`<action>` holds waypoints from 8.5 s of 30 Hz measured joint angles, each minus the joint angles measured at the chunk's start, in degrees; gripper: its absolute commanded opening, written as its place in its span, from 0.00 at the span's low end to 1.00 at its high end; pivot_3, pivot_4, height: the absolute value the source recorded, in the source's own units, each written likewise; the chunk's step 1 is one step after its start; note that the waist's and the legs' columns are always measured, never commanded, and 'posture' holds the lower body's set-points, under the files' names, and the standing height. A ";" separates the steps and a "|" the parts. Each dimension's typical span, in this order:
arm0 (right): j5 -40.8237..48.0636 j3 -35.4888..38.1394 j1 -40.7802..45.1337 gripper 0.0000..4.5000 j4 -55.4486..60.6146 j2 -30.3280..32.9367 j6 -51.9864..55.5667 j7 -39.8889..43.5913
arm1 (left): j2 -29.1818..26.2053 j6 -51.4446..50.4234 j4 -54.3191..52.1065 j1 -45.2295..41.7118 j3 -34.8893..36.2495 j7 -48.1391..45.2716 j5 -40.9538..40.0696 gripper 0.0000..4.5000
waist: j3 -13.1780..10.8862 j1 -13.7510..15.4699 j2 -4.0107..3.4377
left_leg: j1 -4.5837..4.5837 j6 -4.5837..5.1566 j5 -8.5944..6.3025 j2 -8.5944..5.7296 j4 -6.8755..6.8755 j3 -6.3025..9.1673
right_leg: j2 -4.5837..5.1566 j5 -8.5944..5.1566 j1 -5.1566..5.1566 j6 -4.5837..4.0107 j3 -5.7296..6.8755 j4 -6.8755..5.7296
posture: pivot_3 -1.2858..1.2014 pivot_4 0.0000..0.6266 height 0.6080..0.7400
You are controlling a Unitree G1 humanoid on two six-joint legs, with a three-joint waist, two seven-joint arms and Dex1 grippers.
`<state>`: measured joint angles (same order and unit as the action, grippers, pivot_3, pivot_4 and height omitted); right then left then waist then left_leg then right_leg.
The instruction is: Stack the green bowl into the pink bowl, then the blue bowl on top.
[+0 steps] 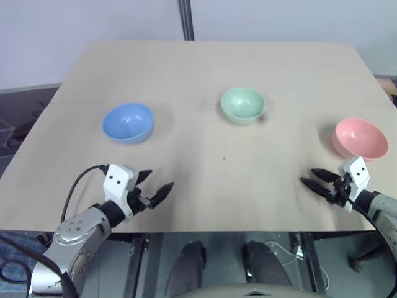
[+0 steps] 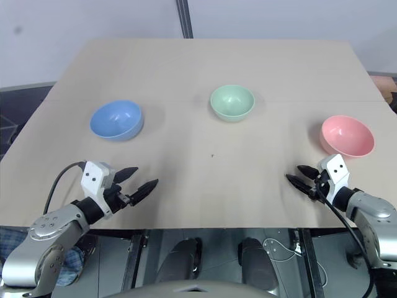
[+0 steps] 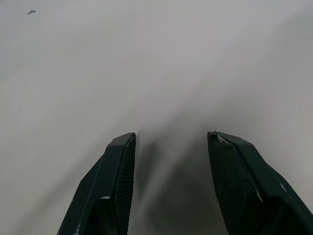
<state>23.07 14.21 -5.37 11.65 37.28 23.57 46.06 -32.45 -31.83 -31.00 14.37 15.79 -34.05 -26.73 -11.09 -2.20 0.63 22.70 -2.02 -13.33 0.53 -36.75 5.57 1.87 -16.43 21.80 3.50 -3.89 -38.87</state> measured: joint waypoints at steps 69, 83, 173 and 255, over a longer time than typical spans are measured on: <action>1.60 4.08 19.60 0.54 -3.82 8.50 3.16 -2.63 | -5.67 4.67 0.33 -16.19 -5.62 -19.10 -14.08 0.93 | 0.00 -0.01 -0.02 | 0.04 0.00 0.00 -0.01 0.00 -0.03 | -0.01 0.01 0.02 0.01 -0.01 0.00 | 0.52 0.24 1.00; -2.58 2.20 14.83 0.54 -1.45 13.55 19.69 -7.98 | -6.70 4.67 3.81 -20.98 -8.09 -23.75 -13.95 0.93 | 0.00 -0.10 -0.03 | 0.02 0.01 0.00 0.00 -0.01 -0.06 | -0.04 0.00 0.03 0.01 -0.05 -0.01 | 0.52 0.24 1.00; -9.65 -28.54 59.81 0.98 -23.57 -7.34 9.48 6.62 | -2.82 4.80 7.70 -23.30 -5.52 -15.28 -13.90 0.93 | -0.07 -0.25 -0.04 | 0.20 0.00 0.00 -0.01 0.03 0.09 | 0.02 0.02 0.23 -0.01 0.13 -0.02 | 0.52 0.24 1.00; 2.71 -15.08 45.89 0.54 5.71 0.98 22.07 14.09 | -3.86 7.05 10.74 -23.27 -5.35 -14.43 -9.85 0.93 | -0.03 -0.14 0.01 | 1.06 -0.02 0.02 -0.04 -0.50 0.04 | -0.01 0.03 1.28 -0.03 0.03 -0.85 | 0.52 0.24 1.00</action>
<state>25.79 -0.87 40.51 17.36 38.27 45.64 60.15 -36.31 -24.78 -20.26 -8.90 10.44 -48.48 -36.58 -11.12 -2.34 0.63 23.76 -2.04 -13.31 0.49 -37.25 5.61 1.86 -16.40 23.08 3.48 -3.85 -39.72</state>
